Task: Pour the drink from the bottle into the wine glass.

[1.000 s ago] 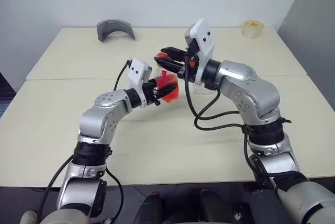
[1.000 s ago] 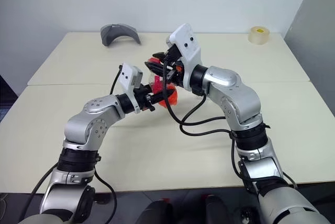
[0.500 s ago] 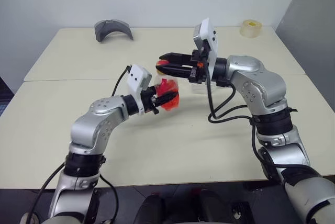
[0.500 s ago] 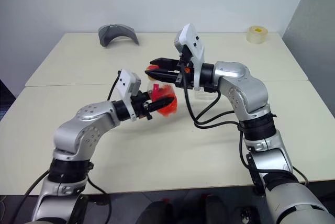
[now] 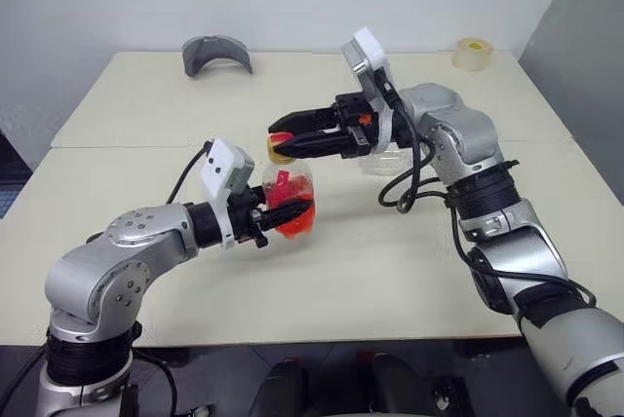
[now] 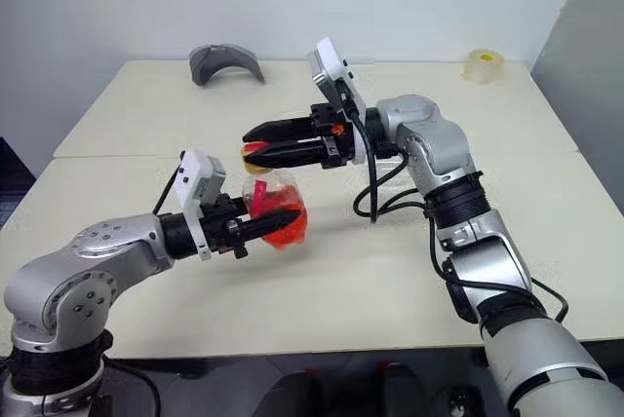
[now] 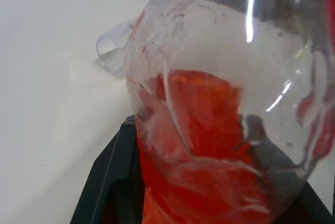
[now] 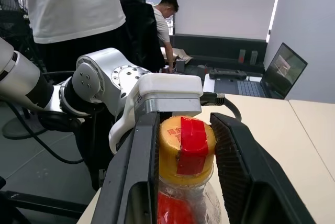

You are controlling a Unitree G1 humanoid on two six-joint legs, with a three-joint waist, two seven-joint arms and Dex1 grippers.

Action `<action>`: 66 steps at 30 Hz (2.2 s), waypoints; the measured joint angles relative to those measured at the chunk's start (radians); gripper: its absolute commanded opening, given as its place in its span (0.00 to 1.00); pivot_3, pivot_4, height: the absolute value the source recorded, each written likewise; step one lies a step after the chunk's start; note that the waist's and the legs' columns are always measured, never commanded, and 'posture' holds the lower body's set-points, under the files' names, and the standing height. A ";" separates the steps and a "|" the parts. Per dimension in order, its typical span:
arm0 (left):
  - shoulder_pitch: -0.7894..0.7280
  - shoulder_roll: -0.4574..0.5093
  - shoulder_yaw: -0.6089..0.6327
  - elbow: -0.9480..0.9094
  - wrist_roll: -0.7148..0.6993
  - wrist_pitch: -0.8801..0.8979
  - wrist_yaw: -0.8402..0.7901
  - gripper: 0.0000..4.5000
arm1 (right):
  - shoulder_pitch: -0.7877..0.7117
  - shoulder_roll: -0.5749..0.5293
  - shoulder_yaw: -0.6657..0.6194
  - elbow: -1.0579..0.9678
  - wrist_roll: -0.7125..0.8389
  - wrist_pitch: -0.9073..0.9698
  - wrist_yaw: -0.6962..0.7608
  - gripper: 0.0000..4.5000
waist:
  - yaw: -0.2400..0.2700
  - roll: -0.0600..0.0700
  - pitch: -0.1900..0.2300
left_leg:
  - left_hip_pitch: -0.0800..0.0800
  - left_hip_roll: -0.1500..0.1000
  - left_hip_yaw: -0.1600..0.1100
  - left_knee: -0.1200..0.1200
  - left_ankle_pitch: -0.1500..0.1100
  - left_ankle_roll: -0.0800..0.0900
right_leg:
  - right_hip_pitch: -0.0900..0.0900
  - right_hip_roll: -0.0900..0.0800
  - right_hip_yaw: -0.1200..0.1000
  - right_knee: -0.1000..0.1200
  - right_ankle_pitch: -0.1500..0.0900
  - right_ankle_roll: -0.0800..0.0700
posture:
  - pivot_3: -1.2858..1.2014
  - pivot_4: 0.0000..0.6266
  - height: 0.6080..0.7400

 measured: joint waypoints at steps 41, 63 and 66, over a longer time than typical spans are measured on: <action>-0.252 -0.203 -0.206 0.613 0.357 -0.500 -0.089 0.38 | 0.279 0.076 -0.086 -0.532 -0.067 0.257 -0.827 1.00 | -0.002 0.001 0.001 | -0.001 -0.001 0.002 0.000 0.001 -0.002 | -0.002 0.000 0.001 0.001 0.000 0.000 | 0.52 0.24 1.00; -0.266 -0.243 -0.204 0.616 0.359 -0.498 -0.082 0.38 | 0.237 0.092 -0.072 -0.310 -0.146 0.131 -0.797 1.00 | -0.002 0.001 0.001 | -0.001 -0.001 0.002 0.000 0.001 -0.002 | -0.002 0.000 0.002 0.001 0.000 0.000 | 0.52 0.24 1.00; -0.266 -0.244 -0.204 0.613 0.359 -0.497 -0.079 0.38 | 0.237 0.092 -0.074 -0.309 -0.145 0.131 -0.797 1.00 | -0.002 0.001 0.001 | -0.001 -0.001 0.002 0.000 0.001 -0.002 | -0.002 0.000 0.002 0.001 0.000 0.000 | 0.52 0.24 1.00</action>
